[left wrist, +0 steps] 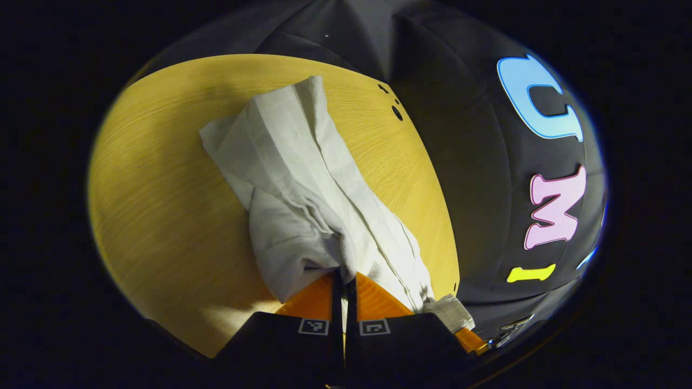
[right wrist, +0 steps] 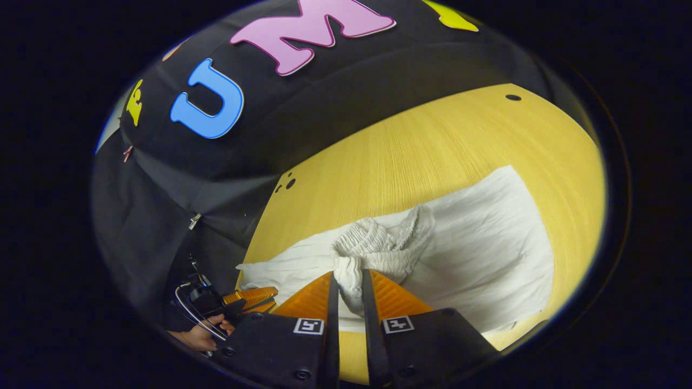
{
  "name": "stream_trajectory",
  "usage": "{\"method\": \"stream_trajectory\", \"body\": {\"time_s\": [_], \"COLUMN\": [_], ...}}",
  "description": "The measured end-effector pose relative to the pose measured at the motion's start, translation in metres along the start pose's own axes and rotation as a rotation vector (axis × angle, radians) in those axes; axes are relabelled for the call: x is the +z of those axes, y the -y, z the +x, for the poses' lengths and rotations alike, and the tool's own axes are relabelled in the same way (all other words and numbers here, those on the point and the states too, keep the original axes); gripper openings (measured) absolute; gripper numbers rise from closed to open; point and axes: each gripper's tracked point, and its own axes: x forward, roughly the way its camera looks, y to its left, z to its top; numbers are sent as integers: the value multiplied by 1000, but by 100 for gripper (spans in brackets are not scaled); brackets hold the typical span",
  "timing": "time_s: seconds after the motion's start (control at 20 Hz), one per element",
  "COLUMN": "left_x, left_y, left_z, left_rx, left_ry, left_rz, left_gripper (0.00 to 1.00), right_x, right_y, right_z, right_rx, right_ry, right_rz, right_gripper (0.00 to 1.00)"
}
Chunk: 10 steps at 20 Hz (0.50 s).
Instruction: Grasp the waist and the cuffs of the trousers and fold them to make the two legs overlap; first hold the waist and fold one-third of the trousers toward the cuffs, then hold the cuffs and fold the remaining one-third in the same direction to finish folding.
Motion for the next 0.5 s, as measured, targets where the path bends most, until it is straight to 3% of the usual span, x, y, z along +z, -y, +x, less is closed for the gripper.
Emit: {"method": "stream_trajectory", "body": {"time_s": [0.1, 0.15, 0.2, 0.3, 0.5], "left_x": [-1, -1, 0, 0, -1], "left_y": [-1, -1, -1, -1, -1], "left_z": [1, 1, 1, 1, 1], "left_rx": [-7, -11, -14, -18, -23], "left_ry": [0, 1, 1, 4, 15], "left_rz": [-12, -17, -22, -35, -55], "left_gripper": [6, 6, 6, 6, 6], "right_x": [-3, -7, -10, -16, -11], "right_y": [2, 1, -3, -21, -31], "right_z": [0, -3, -4, 1, -11], "right_rx": [20, 29, 37, 77, 125], "right_ry": [-21, -27, -36, -48, -35], "right_rz": [52, 72, 83, 102, 128], "right_gripper": [26, 48, 43, 54, 59]}}
